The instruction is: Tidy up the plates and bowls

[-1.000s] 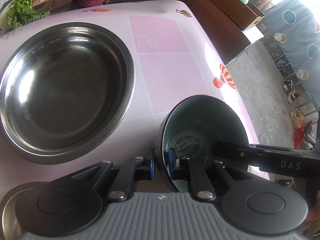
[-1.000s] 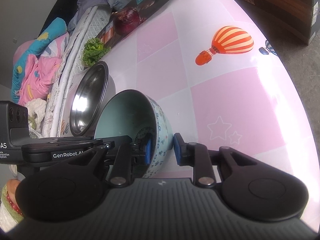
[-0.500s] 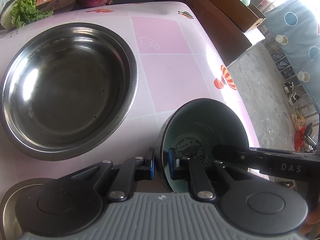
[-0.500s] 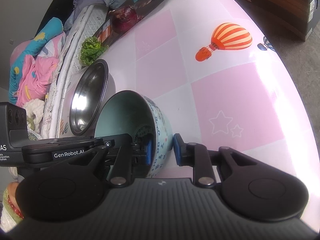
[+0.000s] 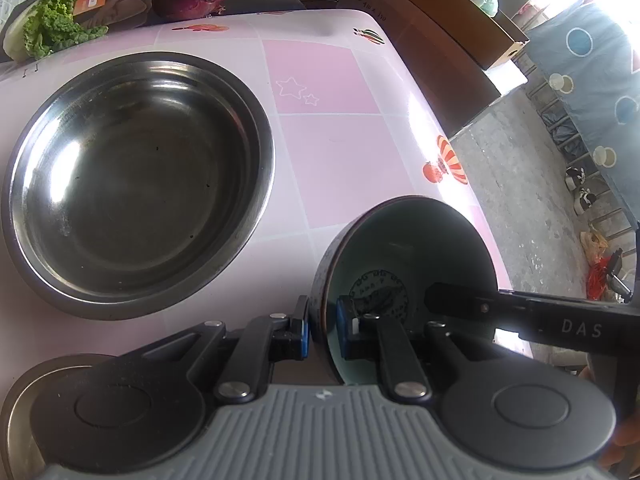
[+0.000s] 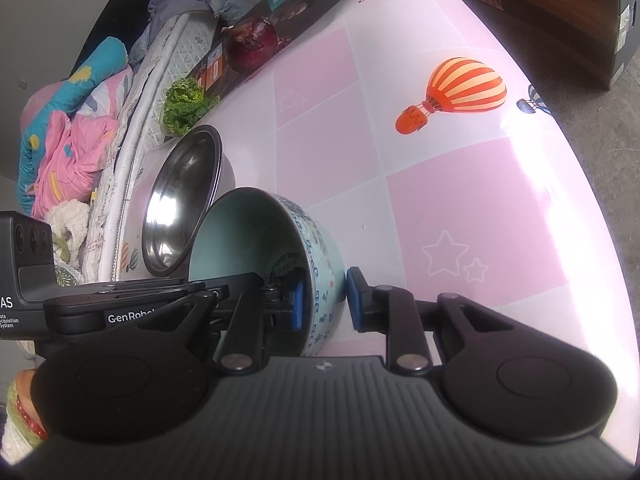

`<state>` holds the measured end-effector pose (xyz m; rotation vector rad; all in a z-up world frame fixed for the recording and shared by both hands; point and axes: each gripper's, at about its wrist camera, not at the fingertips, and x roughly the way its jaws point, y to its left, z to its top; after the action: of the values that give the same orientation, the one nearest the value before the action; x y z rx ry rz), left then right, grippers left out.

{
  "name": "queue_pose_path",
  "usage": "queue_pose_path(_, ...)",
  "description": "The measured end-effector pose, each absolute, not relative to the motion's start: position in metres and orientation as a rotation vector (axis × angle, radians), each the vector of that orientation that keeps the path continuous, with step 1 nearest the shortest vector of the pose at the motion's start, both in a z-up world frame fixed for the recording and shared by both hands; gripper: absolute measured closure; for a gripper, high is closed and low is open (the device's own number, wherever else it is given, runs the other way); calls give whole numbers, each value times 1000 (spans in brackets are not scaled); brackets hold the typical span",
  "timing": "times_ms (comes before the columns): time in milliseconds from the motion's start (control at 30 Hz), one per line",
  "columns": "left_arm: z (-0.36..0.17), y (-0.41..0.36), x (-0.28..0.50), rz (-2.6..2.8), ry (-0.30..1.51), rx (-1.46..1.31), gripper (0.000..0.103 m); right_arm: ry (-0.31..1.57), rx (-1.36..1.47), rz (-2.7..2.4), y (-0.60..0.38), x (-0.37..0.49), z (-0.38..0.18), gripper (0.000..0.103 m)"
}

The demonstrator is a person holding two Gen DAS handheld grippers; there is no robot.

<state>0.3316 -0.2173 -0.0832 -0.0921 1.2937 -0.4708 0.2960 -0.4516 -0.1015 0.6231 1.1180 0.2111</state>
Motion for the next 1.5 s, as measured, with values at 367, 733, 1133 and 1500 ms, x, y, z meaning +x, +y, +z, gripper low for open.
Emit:
queue_pose_path(367, -78, -215, 331, -474, 1280, -95, 89, 1106, 622, 214, -453, 297, -95, 82)
queue_pose_path(733, -71, -212, 330, -479, 1263, -101, 89, 1087, 621, 218, -455, 295, -87, 82)
queue_pose_path(1133, -55, -203, 329, -487, 1232, -123, 89, 1058, 607, 221, -448, 295, -65, 82)
queue_pose_path(1500, -34, -173, 330, -479, 1191, -162, 89, 1037, 574, 250, -424, 301, -39, 83)
